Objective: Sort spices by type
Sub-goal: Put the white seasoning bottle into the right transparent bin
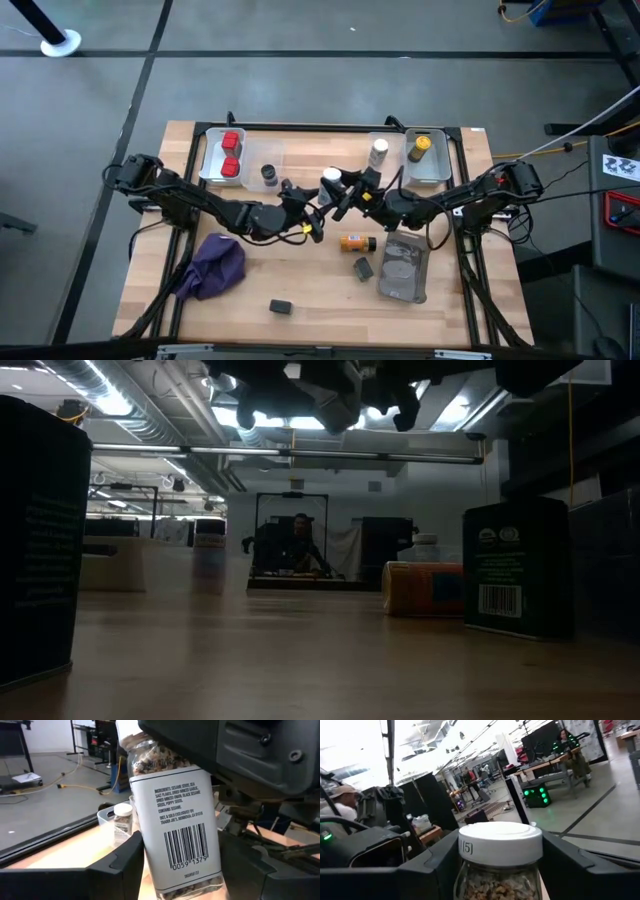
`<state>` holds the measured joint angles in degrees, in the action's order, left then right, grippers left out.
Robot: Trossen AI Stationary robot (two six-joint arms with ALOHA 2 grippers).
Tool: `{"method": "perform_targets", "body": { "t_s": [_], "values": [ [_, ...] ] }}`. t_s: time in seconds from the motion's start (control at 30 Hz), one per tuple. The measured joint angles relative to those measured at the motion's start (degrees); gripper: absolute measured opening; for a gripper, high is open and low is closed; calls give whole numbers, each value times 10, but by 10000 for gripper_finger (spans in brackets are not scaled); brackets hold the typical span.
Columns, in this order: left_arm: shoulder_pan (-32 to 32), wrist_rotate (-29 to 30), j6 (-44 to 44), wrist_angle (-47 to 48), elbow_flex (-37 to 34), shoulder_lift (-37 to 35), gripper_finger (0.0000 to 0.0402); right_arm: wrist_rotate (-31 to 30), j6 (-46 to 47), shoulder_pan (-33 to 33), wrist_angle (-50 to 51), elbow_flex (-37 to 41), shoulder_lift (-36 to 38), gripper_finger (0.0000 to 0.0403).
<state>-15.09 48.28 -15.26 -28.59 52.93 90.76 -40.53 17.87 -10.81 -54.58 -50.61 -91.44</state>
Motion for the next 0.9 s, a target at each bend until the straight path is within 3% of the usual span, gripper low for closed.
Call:
{"method": "perform_targets", "body": {
  "t_s": [0.9],
  "values": [
    [6,15,50,78,-1,3,198,21,0,-1,89,-2,1,215]
  ]
}}
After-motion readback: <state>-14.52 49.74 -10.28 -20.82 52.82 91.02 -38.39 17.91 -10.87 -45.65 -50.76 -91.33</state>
